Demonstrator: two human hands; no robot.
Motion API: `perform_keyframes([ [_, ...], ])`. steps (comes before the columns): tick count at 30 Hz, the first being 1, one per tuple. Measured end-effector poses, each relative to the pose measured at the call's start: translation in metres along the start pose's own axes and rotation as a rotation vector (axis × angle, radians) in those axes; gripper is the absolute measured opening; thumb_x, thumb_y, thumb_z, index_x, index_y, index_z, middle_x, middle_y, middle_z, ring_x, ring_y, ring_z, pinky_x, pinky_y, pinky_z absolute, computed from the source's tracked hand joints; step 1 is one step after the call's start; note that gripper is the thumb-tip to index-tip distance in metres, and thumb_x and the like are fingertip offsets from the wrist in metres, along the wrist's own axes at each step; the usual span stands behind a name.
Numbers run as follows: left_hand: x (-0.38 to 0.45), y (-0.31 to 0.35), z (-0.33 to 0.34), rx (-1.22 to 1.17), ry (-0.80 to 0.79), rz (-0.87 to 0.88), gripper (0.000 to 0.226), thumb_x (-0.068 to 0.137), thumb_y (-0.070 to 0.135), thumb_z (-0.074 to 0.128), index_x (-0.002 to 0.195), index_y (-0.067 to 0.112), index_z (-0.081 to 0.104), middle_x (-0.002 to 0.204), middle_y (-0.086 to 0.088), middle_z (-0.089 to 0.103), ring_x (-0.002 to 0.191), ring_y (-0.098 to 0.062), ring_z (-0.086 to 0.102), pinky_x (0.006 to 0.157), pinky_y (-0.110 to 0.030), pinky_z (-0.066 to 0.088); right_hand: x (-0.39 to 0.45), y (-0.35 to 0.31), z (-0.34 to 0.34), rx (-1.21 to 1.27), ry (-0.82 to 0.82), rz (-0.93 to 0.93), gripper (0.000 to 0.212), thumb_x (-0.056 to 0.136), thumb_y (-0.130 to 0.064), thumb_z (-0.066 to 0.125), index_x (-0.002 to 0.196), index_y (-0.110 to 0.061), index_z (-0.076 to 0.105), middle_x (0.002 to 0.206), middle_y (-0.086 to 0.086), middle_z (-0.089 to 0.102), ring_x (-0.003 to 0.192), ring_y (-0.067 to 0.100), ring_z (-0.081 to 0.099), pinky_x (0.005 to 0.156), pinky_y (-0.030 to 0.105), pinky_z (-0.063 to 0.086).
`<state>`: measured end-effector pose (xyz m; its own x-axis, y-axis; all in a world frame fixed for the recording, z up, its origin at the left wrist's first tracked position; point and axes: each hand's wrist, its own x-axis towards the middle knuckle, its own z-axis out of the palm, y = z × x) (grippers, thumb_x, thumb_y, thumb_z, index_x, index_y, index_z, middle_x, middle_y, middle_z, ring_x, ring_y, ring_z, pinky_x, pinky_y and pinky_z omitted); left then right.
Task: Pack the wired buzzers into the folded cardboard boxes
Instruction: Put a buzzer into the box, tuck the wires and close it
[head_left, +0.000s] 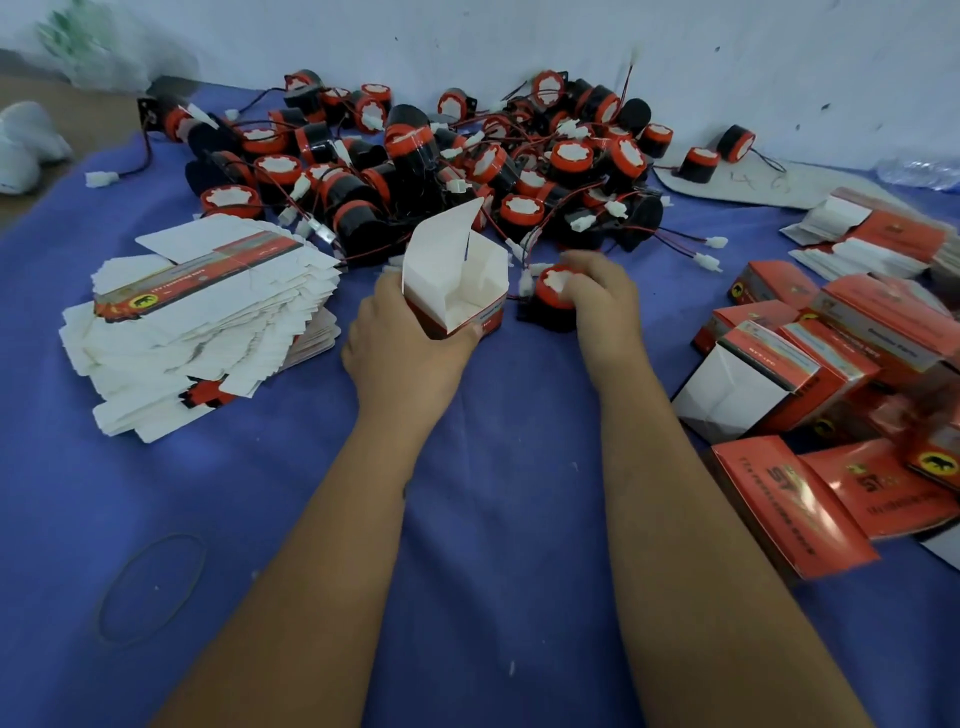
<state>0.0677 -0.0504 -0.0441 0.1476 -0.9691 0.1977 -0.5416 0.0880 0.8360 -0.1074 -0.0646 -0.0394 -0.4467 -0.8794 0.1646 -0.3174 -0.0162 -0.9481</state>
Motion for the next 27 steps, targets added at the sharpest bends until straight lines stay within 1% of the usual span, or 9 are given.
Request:
perform_keyframes([
  [3, -0.001, 0.0, -0.003, -0.058, 0.036, 0.008, 0.07, 0.073, 0.044, 0.08, 0.128, 0.015, 0.049, 0.126, -0.004, 0.058, 0.117, -0.028, 0.054, 0.094, -0.049, 0.047, -0.026, -0.007, -0.004, 0.146, -0.087, -0.01, 0.038, 0.067, -0.022, 0.047, 0.097, -0.015, 0.067, 0.075, -0.003, 0.06, 0.056, -0.001, 0.051, 0.053, 0.013, 0.041],
  [5, -0.002, -0.001, -0.005, -0.078, 0.056, 0.009, 0.069, 0.074, 0.037, 0.081, 0.13, 0.011, 0.049, 0.128, -0.007, 0.058, 0.119, -0.03, 0.052, 0.094, -0.05, 0.047, -0.038, -0.009, -0.008, 0.156, -0.099, -0.048, 0.034, 0.073, -0.017, 0.046, 0.098, -0.006, 0.066, 0.06, 0.007, 0.049, 0.047, 0.006, 0.042, 0.047, 0.016, 0.036],
  [7, -0.002, -0.002, -0.006, -0.089, 0.053, 0.011, 0.068, 0.075, 0.033, 0.08, 0.131, 0.01, 0.048, 0.13, -0.009, 0.056, 0.121, -0.031, 0.051, 0.095, -0.051, 0.047, -0.048, -0.01, -0.01, 0.115, -0.137, -0.064, 0.029, 0.078, -0.003, 0.046, 0.097, -0.009, 0.066, 0.066, 0.01, 0.048, 0.055, 0.012, 0.041, 0.053, 0.021, 0.038],
  [9, -0.002, -0.002, -0.006, -0.098, 0.048, 0.013, 0.069, 0.076, 0.033, 0.08, 0.132, 0.01, 0.047, 0.131, -0.009, 0.056, 0.122, -0.032, 0.051, 0.096, -0.051, 0.046, -0.057, -0.01, -0.009, 0.006, -0.203, -0.103, 0.043, 0.078, 0.009, 0.045, 0.102, -0.02, 0.064, 0.09, 0.002, 0.056, 0.073, 0.012, 0.046, 0.068, 0.022, 0.042],
  [13, -0.001, -0.004, -0.007, -0.128, 0.06, 0.024, 0.068, 0.076, 0.031, 0.081, 0.131, 0.012, 0.047, 0.129, -0.005, 0.058, 0.12, -0.027, 0.054, 0.095, -0.049, 0.048, -0.074, -0.015, -0.007, -0.111, -0.382, -0.215, 0.055, 0.068, -0.003, 0.048, 0.112, -0.034, 0.06, 0.112, -0.026, 0.054, 0.105, -0.001, 0.046, 0.09, 0.02, 0.039],
  [18, -0.001, -0.006, -0.006, -0.194, 0.086, 0.013, 0.06, 0.075, 0.025, 0.08, 0.125, 0.018, 0.048, 0.12, 0.002, 0.061, 0.11, -0.021, 0.059, 0.087, -0.041, 0.051, -0.083, -0.019, 0.002, -0.406, -0.531, -0.405, 0.056, 0.074, -0.023, 0.06, 0.13, -0.026, 0.055, 0.119, -0.004, 0.058, 0.111, 0.015, 0.046, 0.098, 0.032, 0.041],
  [20, 0.0, -0.007, -0.006, -0.207, 0.097, 0.013, 0.059, 0.074, 0.025, 0.08, 0.123, 0.019, 0.047, 0.115, 0.006, 0.061, 0.106, -0.018, 0.06, 0.077, -0.031, 0.048, -0.086, -0.02, 0.007, -0.445, -0.407, -0.478, 0.053, 0.074, -0.023, 0.068, 0.126, -0.023, 0.057, 0.111, -0.003, 0.058, 0.105, 0.016, 0.047, 0.091, 0.037, 0.044],
  [23, -0.001, -0.008, -0.008, -0.227, 0.07, 0.027, 0.059, 0.071, 0.029, 0.083, 0.116, 0.025, 0.045, 0.102, 0.016, 0.057, 0.099, -0.014, 0.059, 0.068, -0.023, 0.041, -0.086, -0.024, 0.01, -0.423, -0.008, -0.623, 0.052, 0.072, -0.03, 0.069, 0.12, -0.012, 0.06, 0.106, 0.004, 0.058, 0.099, 0.021, 0.048, 0.088, 0.033, 0.043],
  [27, -0.004, -0.008, -0.009, -0.273, -0.191, 0.045, 0.06, 0.064, 0.041, 0.087, 0.11, 0.038, 0.048, 0.102, 0.021, 0.063, 0.096, -0.002, 0.063, 0.083, -0.028, 0.053, -0.082, -0.024, 0.008, -0.406, 0.375, -0.776, 0.059, 0.078, -0.033, 0.071, 0.127, -0.009, 0.05, 0.119, 0.016, 0.058, 0.109, 0.026, 0.047, 0.098, 0.031, 0.035],
])
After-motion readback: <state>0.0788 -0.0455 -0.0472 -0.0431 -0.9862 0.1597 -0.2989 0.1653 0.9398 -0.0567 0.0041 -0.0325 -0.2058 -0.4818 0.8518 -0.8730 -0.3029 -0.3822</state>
